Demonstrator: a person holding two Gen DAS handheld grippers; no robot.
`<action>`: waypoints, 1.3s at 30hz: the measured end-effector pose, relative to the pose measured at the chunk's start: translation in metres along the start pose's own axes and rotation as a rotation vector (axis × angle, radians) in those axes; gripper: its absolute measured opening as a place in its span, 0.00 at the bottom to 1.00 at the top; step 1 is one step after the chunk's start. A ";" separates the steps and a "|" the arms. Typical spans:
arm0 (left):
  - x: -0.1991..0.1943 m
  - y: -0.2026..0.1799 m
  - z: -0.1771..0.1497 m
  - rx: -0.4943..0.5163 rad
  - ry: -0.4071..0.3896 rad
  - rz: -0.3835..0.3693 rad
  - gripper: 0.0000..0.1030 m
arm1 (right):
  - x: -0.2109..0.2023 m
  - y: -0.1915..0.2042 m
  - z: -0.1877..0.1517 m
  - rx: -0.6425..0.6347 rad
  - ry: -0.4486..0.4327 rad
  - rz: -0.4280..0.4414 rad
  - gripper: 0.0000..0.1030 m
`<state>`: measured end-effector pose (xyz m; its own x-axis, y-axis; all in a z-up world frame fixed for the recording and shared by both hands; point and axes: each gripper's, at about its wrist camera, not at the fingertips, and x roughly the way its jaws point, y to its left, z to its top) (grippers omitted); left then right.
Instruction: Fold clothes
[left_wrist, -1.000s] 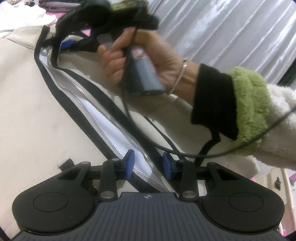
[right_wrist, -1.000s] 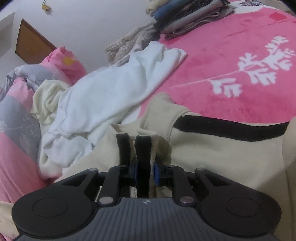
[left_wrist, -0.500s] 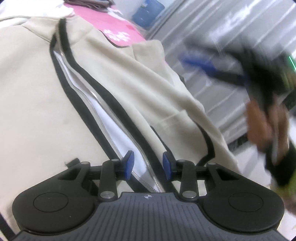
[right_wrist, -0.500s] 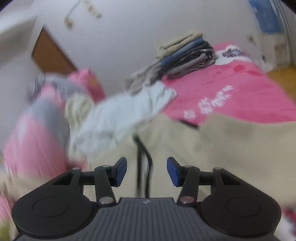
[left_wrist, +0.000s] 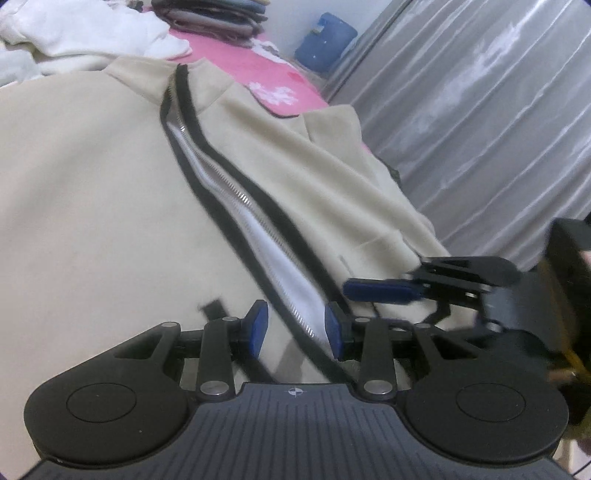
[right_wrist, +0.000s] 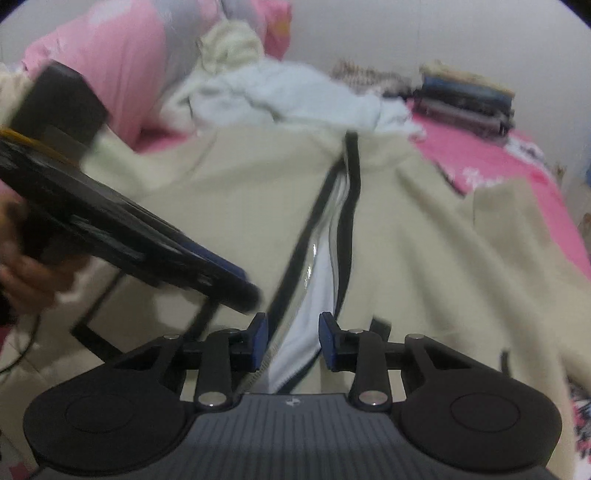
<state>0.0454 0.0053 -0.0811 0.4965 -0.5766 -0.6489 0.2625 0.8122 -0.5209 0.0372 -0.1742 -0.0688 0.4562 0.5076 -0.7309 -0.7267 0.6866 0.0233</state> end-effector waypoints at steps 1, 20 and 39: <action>-0.004 0.001 -0.003 0.003 0.004 0.002 0.32 | 0.005 -0.001 -0.004 -0.006 0.022 -0.014 0.32; -0.018 0.009 -0.013 0.011 0.021 -0.008 0.33 | 0.032 0.002 0.005 -0.065 0.256 -0.075 0.36; -0.012 0.014 -0.012 -0.002 0.023 -0.010 0.33 | 0.025 -0.075 -0.017 0.579 0.102 0.335 0.02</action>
<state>0.0333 0.0223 -0.0875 0.4747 -0.5866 -0.6562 0.2658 0.8063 -0.5285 0.0946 -0.2221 -0.0999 0.1829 0.7094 -0.6806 -0.4146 0.6834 0.6009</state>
